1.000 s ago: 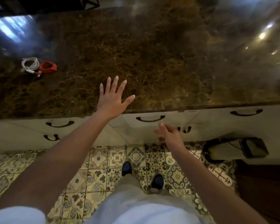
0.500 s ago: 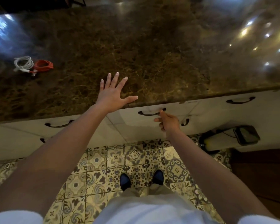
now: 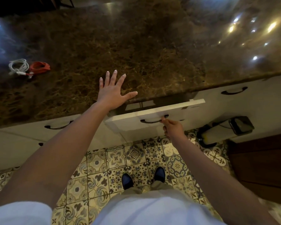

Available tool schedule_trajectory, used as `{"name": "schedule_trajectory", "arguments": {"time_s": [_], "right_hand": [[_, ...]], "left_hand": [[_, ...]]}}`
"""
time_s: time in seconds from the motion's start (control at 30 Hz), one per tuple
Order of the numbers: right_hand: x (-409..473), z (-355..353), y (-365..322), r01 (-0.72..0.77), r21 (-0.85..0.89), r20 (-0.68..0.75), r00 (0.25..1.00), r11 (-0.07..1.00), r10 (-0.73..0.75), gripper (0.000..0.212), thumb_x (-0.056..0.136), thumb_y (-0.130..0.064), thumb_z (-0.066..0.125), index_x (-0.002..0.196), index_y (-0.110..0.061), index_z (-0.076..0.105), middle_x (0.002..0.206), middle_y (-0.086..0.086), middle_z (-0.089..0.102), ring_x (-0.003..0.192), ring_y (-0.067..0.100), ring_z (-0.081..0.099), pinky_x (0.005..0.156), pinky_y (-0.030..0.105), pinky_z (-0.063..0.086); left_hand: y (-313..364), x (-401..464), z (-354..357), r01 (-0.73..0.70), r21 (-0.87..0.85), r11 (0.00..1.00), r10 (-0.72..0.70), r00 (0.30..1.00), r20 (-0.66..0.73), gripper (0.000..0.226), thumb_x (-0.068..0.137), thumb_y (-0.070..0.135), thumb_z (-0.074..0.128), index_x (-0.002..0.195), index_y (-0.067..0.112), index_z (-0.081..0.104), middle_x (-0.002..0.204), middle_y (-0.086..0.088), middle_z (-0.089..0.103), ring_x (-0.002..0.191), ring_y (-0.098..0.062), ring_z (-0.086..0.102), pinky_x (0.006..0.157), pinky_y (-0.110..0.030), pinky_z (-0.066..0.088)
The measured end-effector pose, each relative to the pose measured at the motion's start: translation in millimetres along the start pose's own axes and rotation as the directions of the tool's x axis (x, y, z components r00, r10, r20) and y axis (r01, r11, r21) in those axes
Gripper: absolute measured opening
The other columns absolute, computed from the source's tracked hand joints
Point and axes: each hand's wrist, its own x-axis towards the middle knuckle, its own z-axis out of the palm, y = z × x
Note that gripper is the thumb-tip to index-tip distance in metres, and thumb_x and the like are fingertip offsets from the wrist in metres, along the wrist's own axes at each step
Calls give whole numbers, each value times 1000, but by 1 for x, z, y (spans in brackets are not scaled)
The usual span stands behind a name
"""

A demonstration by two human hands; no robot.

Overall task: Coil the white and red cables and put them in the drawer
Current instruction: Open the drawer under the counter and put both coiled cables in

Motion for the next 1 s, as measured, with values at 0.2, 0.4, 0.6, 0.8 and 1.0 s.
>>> {"name": "schedule_trajectory", "arguments": {"time_s": [0.2,0.4,0.6,0.8,1.0], "right_hand": [[-30,-21,33,11,-17,-10,1000,1000,-11,28,101,-36,66,98,-11,78,53,-5,45,45,8,33,41,21,26],[-52,-47,61,9,-11,54,999,1000,-9,28,103,-28,66,101,-3,77,52,-3,37,40,7,27,38,21,23],[-70,-58,73,35,-21,72,997,999,-33,28,103,-23,65,105,2,77,50,-2,34,40,7,26,39,19,25],[-73,-57,76,21,-64,40,999,998,-19,26,101,-31,67,98,-9,82,53,-1,37,43,9,27,41,23,25],[-89,-64,46,72,-398,135,991,915,-19,39,98,-36,71,88,2,76,52,3,62,40,12,45,43,24,35]], "left_hand": [[-3,1,3,-19,-10,1000,19,1000,-8,108,77,94,18,166,33,5,176,-6,-9,160,-32,-15,128,-57,-6],[-6,2,6,-34,-5,999,33,999,-23,102,84,91,24,166,32,5,176,-7,-8,161,-32,-14,128,-55,-8],[-7,2,8,-44,4,999,44,998,-37,99,87,88,25,166,31,5,176,-8,-7,161,-33,-13,128,-55,-7],[-7,4,8,-42,-9,999,42,998,-38,98,89,87,28,166,31,6,176,-8,-7,161,-33,-13,128,-55,-7],[-6,-1,7,-54,-98,994,42,992,-120,89,95,79,39,164,27,21,175,-9,8,162,-32,-2,128,-53,-3]]}}
